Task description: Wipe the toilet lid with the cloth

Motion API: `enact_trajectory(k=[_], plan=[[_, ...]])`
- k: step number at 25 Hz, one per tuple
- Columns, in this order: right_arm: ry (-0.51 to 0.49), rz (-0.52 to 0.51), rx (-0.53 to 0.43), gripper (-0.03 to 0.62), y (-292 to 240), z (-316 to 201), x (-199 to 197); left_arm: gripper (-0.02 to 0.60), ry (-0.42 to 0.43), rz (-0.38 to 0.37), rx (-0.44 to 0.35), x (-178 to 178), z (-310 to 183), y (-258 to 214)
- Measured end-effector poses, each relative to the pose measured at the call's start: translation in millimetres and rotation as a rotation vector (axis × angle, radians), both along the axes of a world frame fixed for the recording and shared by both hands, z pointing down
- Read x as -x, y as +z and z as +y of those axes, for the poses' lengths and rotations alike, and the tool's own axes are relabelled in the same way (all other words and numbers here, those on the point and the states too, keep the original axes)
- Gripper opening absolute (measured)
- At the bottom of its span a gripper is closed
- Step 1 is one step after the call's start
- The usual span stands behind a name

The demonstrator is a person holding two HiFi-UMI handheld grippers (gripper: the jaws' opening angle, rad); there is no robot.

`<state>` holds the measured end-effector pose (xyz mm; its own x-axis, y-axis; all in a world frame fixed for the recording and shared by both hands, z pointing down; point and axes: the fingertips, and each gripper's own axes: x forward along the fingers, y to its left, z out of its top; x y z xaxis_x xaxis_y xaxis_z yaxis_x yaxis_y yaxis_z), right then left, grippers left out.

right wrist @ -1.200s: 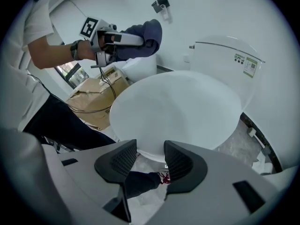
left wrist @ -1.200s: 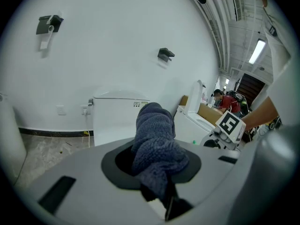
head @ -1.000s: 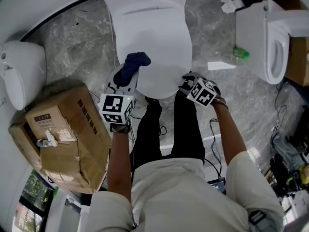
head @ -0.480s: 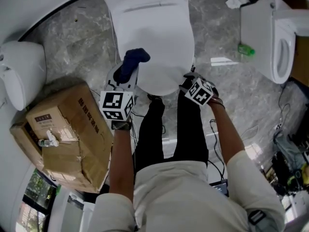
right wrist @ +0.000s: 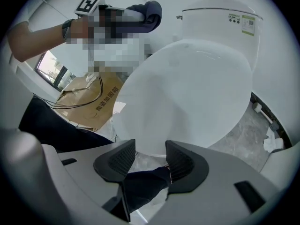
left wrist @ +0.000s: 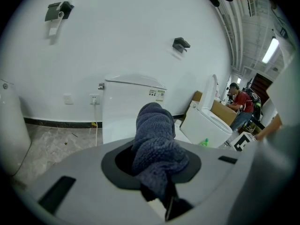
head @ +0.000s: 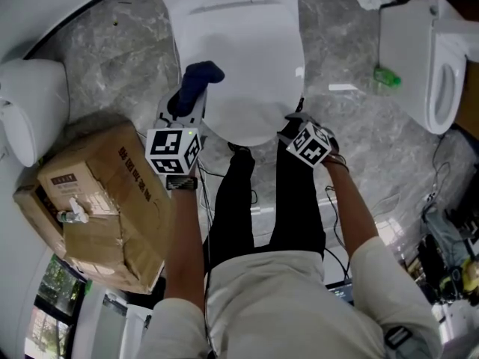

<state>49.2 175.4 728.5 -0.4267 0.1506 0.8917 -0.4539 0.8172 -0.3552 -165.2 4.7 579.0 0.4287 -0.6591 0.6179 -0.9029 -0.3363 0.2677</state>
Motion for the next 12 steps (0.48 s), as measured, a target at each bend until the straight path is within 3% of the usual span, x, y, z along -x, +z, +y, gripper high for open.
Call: enact_trajectory(k=[4,6,7,9,12], plan=[[0.11,-0.014,0.102,0.197,-5,-4,-1,0.102,-0.081,0.014,0.005,21,-28,18],[0.228,-0.075,0.136,0.122,-15,-17,0,0.103,-0.134,0.012,0.006,34,-46,28],[0.294,-0.119,0.138,0.078,-23,-28,1,0.103,-0.157,0.009,0.006,39,-56,33],[0.405,-0.207,0.121,0.056,-42,-51,5,0.103,-0.188,0.0,0.007,45,-75,44],[0.466,-0.282,0.074,0.052,-65,-86,12,0.107,-0.189,-0.017,0.007,46,-99,62]])
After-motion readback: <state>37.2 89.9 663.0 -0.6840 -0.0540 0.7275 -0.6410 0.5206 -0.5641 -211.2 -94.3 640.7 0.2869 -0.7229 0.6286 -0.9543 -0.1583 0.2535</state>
